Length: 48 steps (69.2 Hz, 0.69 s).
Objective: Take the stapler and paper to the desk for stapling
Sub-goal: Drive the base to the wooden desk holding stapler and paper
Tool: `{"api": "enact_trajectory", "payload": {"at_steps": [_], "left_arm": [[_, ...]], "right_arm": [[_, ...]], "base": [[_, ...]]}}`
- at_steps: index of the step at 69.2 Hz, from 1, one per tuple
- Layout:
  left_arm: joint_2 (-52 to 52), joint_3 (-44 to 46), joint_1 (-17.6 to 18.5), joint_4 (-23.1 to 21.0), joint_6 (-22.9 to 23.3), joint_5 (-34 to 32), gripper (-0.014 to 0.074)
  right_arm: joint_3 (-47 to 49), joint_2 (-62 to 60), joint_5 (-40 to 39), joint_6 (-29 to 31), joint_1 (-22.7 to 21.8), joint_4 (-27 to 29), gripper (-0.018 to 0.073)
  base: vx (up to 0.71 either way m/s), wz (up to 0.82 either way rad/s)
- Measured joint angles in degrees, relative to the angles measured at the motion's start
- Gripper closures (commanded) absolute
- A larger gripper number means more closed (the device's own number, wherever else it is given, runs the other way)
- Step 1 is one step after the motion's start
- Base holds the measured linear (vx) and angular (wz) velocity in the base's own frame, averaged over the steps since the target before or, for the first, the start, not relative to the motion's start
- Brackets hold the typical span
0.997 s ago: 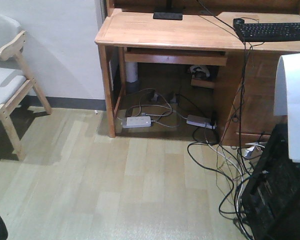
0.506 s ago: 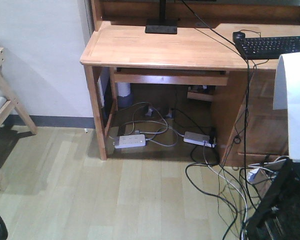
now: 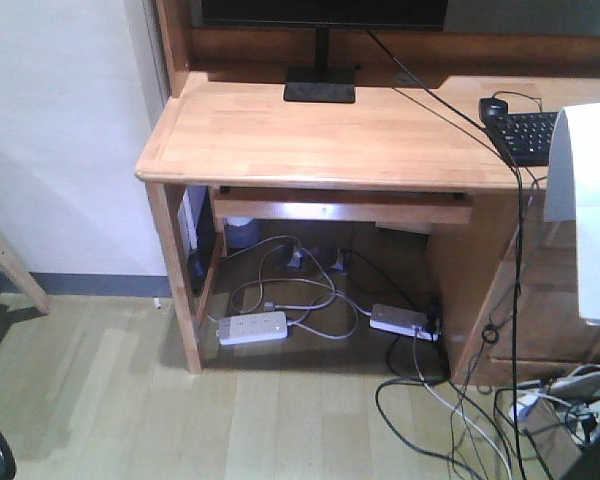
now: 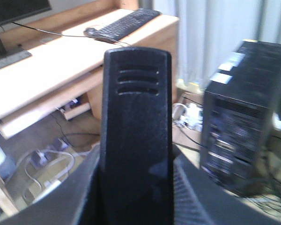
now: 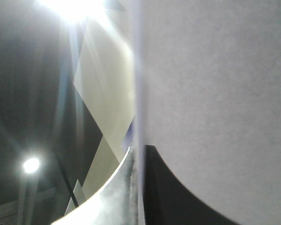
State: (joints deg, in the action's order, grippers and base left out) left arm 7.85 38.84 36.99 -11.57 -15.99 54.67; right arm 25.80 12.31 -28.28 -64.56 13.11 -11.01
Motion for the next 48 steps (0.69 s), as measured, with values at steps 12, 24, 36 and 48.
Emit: {"api": "enact_trajectory", "payload": {"at_steps": [12, 24, 36, 48], "left_arm": [[0.00, 0.00, 0.00, 0.00, 0.00, 0.00, 0.0603], [0.00, 0.00, 0.00, 0.00, 0.00, 0.00, 0.0603], [0.00, 0.00, 0.00, 0.00, 0.00, 0.00, 0.0603], [0.00, 0.00, 0.00, 0.00, 0.00, 0.00, 0.0603]], "right_arm": [[0.00, 0.00, 0.05, 0.00, 0.00, 0.00, 0.0560], [0.00, 0.00, 0.05, 0.00, 0.00, 0.00, 0.0560], [0.00, 0.00, 0.05, 0.00, 0.00, 0.00, 0.0560], [0.00, 0.00, 0.05, 0.00, 0.00, 0.00, 0.0560]], "base": [[0.40, -0.03], [0.39, -0.06], [0.38, -0.09], [0.37, -0.10]]}}
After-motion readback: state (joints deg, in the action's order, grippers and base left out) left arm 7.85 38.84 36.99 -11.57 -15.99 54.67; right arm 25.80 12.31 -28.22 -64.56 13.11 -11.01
